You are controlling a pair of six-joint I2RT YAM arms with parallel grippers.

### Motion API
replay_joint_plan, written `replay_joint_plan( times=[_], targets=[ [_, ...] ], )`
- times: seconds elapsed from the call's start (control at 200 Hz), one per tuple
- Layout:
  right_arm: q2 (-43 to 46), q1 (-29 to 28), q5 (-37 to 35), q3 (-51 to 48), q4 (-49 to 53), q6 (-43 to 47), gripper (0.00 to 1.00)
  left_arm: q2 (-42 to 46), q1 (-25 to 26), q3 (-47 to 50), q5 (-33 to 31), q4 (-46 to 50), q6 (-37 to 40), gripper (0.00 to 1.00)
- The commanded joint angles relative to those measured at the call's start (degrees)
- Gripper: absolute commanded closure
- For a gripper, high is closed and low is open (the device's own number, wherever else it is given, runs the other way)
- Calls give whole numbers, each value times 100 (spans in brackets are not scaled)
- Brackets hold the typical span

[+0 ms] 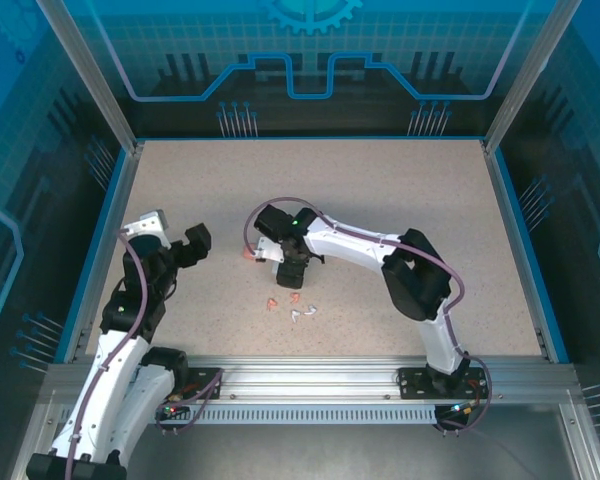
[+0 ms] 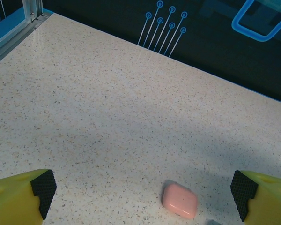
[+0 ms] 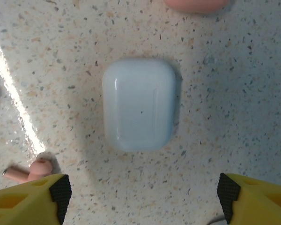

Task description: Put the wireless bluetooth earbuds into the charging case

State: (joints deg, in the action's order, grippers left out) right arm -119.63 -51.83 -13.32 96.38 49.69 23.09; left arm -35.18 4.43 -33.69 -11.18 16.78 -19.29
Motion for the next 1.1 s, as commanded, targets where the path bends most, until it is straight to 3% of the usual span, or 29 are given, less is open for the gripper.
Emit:
replay_joint_plan(
  times=[0.0, 0.245, 0.49, 0.655, 1.096],
  targets=[
    [-290, -42, -10, 400, 357, 201, 15, 42, -72, 56, -93, 88, 138, 1],
    [-763, 15, 215, 773, 405, 235, 18, 18, -84, 99, -78, 39, 134, 1],
    [-1171, 82, 427, 1066, 594, 251, 31, -10, -91, 100, -60, 42, 135, 1],
    [-1188, 230, 782, 1018, 551, 187, 37, -29, -92, 100, -34, 36, 118, 1],
    [-689, 278, 796, 318, -228, 230, 55, -202, -91, 152, 418, -89, -162, 1]
  ],
)
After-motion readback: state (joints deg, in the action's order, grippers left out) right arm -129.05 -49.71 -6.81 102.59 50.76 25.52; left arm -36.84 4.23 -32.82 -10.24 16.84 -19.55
